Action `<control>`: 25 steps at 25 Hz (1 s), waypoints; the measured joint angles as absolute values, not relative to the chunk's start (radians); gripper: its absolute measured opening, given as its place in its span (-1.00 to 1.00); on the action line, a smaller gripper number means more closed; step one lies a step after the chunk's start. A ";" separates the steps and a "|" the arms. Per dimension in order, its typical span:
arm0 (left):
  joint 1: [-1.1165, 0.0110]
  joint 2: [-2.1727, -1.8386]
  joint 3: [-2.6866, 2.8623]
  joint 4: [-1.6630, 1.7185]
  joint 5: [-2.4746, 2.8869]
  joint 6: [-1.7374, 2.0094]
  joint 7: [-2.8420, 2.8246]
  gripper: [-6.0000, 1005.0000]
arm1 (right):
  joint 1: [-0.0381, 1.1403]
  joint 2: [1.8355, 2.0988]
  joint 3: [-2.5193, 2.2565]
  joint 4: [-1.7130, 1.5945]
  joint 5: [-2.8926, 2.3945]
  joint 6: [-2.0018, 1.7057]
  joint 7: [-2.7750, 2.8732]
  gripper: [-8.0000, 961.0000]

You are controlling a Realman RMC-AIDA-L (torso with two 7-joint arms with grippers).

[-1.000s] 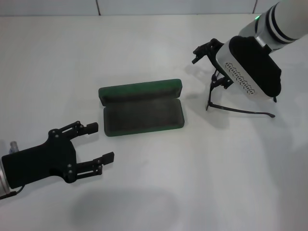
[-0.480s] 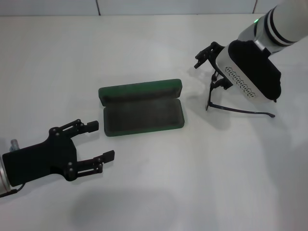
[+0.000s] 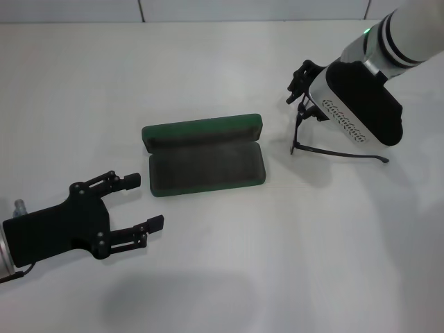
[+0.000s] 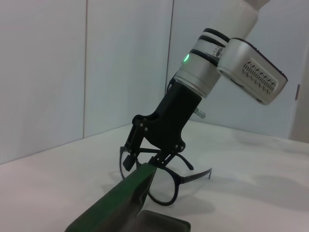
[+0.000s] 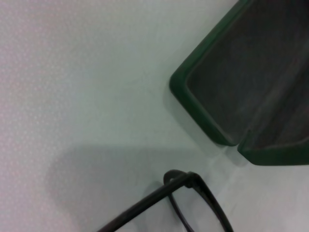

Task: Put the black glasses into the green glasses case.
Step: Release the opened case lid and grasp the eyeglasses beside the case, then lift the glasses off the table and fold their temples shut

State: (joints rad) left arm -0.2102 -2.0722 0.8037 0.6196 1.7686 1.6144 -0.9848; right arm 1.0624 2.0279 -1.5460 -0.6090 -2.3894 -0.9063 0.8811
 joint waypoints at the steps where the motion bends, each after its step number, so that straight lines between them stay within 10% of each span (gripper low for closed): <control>1: -0.210 -2.072 0.804 0.620 1.769 1.614 -0.985 0.68 | 1.065 2.028 -1.546 -0.609 -2.389 -0.907 0.882 0.11; 12: -0.210 -2.072 0.804 0.620 1.770 1.614 -0.985 0.68 | 1.101 2.028 -1.545 -0.572 -2.381 -0.909 0.910 -0.85; 25: -0.210 -2.071 0.804 0.618 1.770 1.615 -0.985 0.68 | 1.154 2.016 -1.484 -0.573 -2.403 -1.046 1.036 -0.85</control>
State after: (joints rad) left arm -0.2096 -2.0706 0.8038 0.6181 1.7703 1.6154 -0.9848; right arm 1.1542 2.0161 -1.4845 -0.5725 -2.4029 -1.0463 1.0364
